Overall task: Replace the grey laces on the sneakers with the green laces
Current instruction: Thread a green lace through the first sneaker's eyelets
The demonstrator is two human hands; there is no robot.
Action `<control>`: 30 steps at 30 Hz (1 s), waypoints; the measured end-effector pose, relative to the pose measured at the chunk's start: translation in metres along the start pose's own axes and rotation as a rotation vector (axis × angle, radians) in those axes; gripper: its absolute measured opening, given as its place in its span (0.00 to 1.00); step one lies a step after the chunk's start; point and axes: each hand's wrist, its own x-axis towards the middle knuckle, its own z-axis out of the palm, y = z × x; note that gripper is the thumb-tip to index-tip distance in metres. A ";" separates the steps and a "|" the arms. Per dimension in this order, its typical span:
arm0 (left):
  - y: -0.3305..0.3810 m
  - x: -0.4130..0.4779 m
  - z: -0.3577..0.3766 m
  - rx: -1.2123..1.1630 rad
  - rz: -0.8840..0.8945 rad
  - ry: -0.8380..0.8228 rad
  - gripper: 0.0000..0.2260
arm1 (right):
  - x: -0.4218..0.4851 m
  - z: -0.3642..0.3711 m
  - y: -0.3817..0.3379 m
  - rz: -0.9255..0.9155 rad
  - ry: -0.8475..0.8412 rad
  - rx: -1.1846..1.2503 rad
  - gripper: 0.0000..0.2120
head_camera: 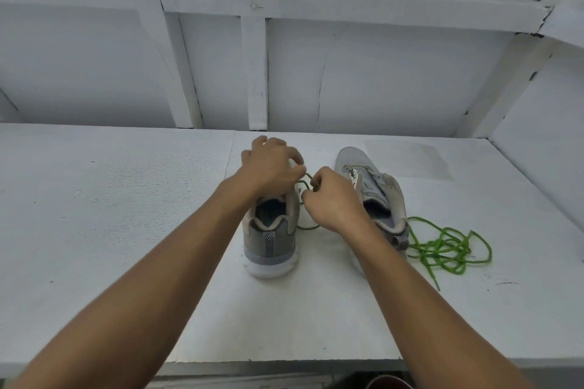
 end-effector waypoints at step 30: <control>-0.008 -0.050 -0.020 -0.432 0.210 -0.090 0.06 | 0.098 -0.101 0.003 0.140 -0.135 0.584 0.07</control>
